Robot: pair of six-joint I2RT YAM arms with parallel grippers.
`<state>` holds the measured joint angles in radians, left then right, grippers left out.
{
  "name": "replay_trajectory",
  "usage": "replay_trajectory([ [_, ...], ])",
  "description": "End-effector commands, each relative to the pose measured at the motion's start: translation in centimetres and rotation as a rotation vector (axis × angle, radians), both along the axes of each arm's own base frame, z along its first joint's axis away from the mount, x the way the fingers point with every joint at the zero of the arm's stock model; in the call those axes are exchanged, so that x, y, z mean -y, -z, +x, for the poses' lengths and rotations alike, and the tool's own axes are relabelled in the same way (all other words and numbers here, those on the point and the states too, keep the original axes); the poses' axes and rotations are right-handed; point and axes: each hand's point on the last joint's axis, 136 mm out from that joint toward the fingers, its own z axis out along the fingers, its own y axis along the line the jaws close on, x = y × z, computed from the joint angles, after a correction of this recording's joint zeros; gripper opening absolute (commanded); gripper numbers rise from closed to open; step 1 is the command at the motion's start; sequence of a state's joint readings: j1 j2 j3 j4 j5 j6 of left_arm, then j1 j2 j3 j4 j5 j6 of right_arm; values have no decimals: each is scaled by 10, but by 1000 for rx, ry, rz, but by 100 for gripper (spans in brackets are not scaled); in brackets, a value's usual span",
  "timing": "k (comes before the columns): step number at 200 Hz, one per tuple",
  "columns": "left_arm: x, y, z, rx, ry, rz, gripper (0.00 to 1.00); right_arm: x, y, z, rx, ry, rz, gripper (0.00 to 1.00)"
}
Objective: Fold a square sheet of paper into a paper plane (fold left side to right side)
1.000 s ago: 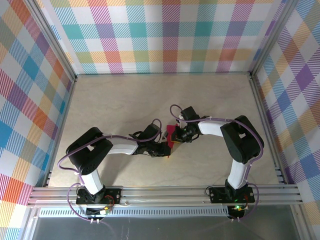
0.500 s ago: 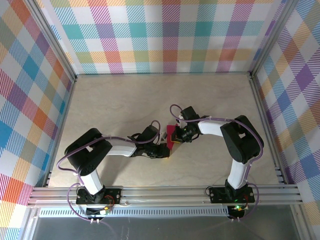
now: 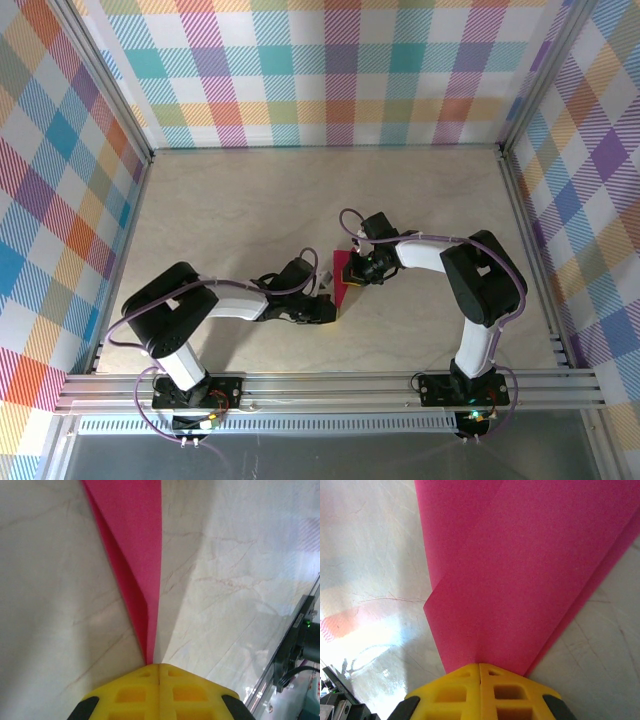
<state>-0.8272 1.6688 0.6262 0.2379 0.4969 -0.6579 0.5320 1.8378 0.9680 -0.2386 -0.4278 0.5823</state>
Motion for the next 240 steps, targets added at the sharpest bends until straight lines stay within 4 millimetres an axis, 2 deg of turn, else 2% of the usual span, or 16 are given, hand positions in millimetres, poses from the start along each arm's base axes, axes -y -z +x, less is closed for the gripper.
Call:
replay_trajectory([
  [1, -5, -7, -17, -19, 36, -6, 0, 47, 53, -34, -130, 17, -252, 0],
  [32, 2, -34, -7, 9, 27, -80, 0, 44, 52, -33, -128, 15, -240, 0],
  [56, 8, -45, 9, 9, 8, -141, 0, 42, 49, -32, -123, 18, -224, 0],
  [75, 14, -47, 24, 12, 3, -153, 0, 40, 48, -31, -122, 18, -211, 0],
  [100, 21, -38, 35, 11, 16, -128, 0, 38, 46, -30, -122, 17, -202, 0],
  [129, 24, -23, 39, -4, 20, -101, 0, 35, 44, -29, -119, 16, -187, 0],
  [179, 8, 3, 36, -22, -13, -3, 0, 33, 40, -26, -112, 9, -182, 0],
  [220, 0, 12, 30, -39, -31, 7, 0, 31, 37, -24, -103, 0, -180, 0],
  [240, -1, 15, 26, -51, -37, -5, 0, 26, 28, -17, -78, -9, -157, 0],
])
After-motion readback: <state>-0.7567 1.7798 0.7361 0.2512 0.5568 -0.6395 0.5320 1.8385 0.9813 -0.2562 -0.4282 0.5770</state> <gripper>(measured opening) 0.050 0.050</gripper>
